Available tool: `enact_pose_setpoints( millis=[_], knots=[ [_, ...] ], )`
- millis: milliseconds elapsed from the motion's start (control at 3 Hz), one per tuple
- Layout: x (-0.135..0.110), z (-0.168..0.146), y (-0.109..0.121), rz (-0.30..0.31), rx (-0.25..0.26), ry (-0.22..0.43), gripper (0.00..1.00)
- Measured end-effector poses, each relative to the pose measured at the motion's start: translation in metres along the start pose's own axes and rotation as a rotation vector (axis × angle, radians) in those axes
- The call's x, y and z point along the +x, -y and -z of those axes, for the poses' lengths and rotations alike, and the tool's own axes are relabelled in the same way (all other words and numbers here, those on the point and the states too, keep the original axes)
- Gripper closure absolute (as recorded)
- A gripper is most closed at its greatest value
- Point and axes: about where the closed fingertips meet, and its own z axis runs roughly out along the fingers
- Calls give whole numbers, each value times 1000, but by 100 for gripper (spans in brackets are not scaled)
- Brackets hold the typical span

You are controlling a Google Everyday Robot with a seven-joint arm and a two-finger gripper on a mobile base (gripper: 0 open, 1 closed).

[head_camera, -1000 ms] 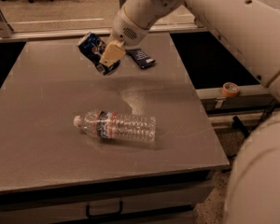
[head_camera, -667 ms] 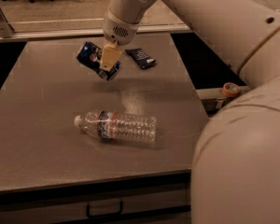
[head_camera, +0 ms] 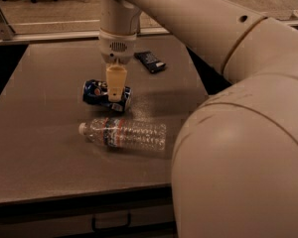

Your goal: Knock pepsi can over

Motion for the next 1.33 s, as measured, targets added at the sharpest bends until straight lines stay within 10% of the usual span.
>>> enact_pose_setpoints(
  millis=[667, 1333],
  knots=[
    [-3, -8, -17, -9, -62, -6, 0],
    [19, 53, -28, -161, 131, 188, 0]
  ],
)
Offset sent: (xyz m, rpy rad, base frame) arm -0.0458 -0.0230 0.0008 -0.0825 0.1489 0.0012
